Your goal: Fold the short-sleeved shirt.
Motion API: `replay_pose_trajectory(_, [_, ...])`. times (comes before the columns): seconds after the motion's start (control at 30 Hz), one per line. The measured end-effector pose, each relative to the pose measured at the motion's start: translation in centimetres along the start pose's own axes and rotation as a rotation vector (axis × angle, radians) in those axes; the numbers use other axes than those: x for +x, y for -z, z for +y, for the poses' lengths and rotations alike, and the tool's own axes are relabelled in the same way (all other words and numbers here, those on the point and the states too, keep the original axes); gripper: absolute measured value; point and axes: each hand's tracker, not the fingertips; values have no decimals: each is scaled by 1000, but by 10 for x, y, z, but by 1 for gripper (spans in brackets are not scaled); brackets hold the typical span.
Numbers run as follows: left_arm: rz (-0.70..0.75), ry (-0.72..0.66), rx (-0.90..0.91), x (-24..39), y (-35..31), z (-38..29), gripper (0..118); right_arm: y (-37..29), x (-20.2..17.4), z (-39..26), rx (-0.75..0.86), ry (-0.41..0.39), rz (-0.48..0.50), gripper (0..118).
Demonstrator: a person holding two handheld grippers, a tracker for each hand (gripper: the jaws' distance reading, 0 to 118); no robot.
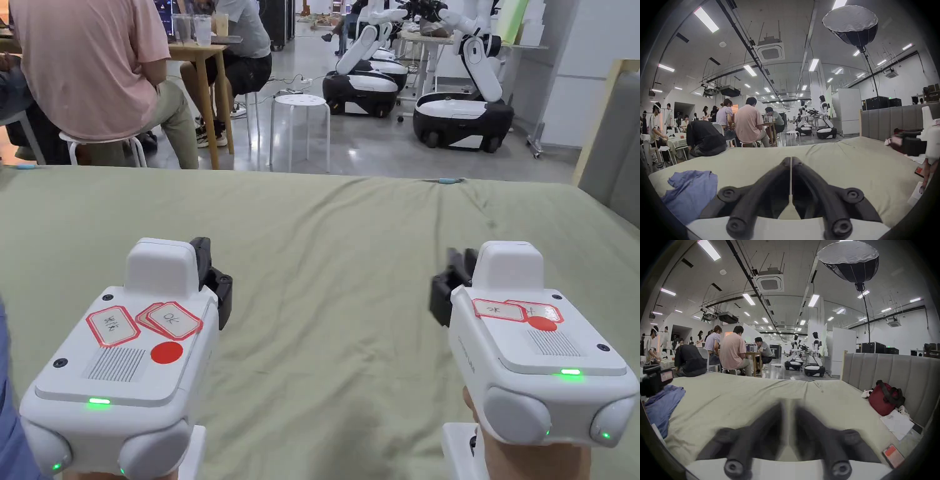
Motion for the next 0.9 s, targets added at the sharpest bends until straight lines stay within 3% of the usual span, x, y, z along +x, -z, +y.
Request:
replay_pose_trajectory(0.13, [-24, -35, -11, 3, 2, 0, 0, -1, 8, 0, -23, 23, 22, 0])
replay_pose_trajectory(0.3, [-12, -14, -15, 9, 2, -2, 0, -3, 8, -4, -15, -8, 7, 0])
replay_pose_trajectory(0.4, [-10, -9, -19, 2, -5, 4, 0, -3, 3, -8, -41, 9, 17, 0])
replay_pose_trajectory(0.5, [43, 24, -35, -25, -20, 13, 0, -5, -22, 0, -50, -35, 50, 0])
replay_pose_trajectory(0.63, [170, 52, -45, -99, -63, 21, 0, -19, -88, 23, -31, -40, 182, 0])
replay_pose_trajectory(0.73, [334, 101, -73, -166, -117, 24, 0, -32, -164, 40, -9, -73, 322, 0])
replay_pose_trajectory(0.9, [511, 72, -253, -264, -202, 1, 0, -54, -285, 45, -127, -8, 568, 0])
